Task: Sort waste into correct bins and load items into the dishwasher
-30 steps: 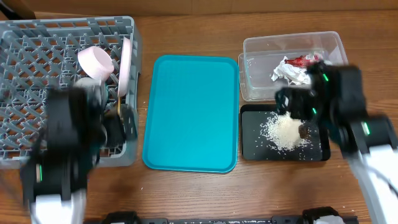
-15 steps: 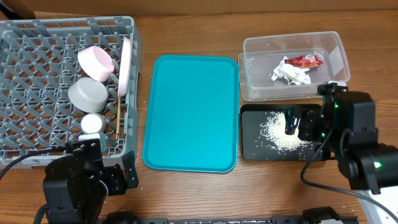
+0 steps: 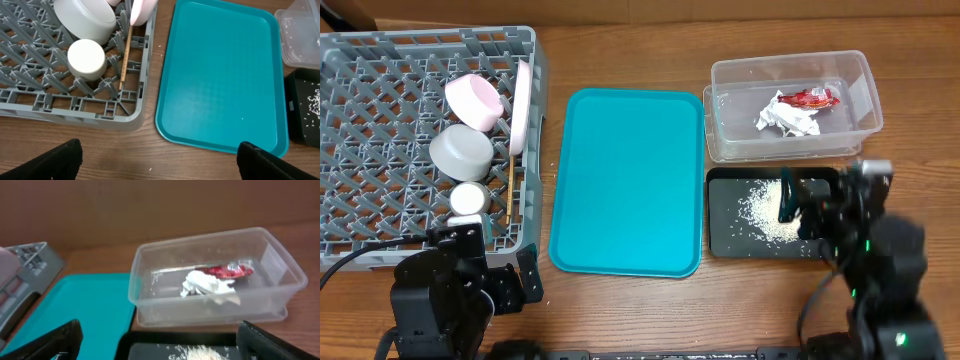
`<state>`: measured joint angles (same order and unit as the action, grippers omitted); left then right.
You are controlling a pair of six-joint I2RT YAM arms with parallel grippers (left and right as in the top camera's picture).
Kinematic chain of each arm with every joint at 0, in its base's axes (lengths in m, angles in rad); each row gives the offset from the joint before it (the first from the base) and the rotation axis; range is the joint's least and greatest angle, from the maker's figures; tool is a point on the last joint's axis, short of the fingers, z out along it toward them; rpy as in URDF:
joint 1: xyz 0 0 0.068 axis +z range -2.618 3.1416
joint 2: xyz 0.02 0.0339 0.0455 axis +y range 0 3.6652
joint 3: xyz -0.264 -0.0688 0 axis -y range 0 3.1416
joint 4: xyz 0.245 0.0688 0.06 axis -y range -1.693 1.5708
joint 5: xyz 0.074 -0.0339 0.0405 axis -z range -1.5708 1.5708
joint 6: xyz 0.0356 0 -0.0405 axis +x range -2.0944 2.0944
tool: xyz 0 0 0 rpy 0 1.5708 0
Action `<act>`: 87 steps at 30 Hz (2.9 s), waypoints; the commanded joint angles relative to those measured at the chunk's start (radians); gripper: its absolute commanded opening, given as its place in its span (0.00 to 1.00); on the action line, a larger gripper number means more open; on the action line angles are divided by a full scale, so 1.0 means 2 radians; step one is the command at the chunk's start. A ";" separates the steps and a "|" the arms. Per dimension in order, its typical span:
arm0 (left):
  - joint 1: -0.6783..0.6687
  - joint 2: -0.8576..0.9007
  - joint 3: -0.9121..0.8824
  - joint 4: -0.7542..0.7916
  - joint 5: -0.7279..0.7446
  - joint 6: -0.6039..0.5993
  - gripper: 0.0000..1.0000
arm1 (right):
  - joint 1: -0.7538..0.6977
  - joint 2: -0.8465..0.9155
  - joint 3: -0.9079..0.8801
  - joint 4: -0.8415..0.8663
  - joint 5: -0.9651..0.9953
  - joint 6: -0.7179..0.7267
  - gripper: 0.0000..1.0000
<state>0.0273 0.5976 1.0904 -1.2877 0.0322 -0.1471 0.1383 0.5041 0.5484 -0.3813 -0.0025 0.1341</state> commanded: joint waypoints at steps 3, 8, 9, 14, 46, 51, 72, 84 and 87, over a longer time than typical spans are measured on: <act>-0.003 -0.002 -0.001 0.001 -0.003 0.010 1.00 | 0.000 -0.157 -0.146 0.117 0.004 -0.004 1.00; -0.003 -0.002 -0.001 0.001 -0.003 0.010 1.00 | -0.004 -0.224 -0.233 0.211 0.004 -0.004 1.00; -0.003 -0.002 -0.001 0.001 -0.003 0.010 1.00 | -0.007 -0.228 -0.244 0.225 0.004 -0.004 1.00; -0.003 -0.002 -0.001 0.001 -0.003 0.010 1.00 | -0.022 -0.251 -0.270 0.248 -0.003 -0.037 1.00; -0.003 -0.002 -0.001 0.001 -0.003 0.010 1.00 | -0.028 -0.251 -0.270 0.152 -0.033 -0.067 1.00; -0.003 -0.003 -0.001 -0.005 -0.003 0.010 1.00 | -0.028 -0.251 -0.270 0.152 -0.033 -0.067 1.00; -0.035 -0.268 -0.422 0.450 -0.020 -0.030 1.00 | -0.028 -0.251 -0.270 0.152 -0.033 -0.067 1.00; -0.037 -0.297 -0.543 0.682 -0.064 -0.020 1.00 | -0.028 -0.251 -0.270 0.152 -0.033 -0.067 1.00; -0.037 -0.297 -0.543 0.640 -0.064 -0.020 1.00 | -0.028 -0.251 -0.270 0.152 -0.033 -0.067 1.00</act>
<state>-0.0399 0.0147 0.0154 0.0380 -0.0685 -0.1917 0.0856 0.0101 0.0185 -0.0807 -0.0708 0.0032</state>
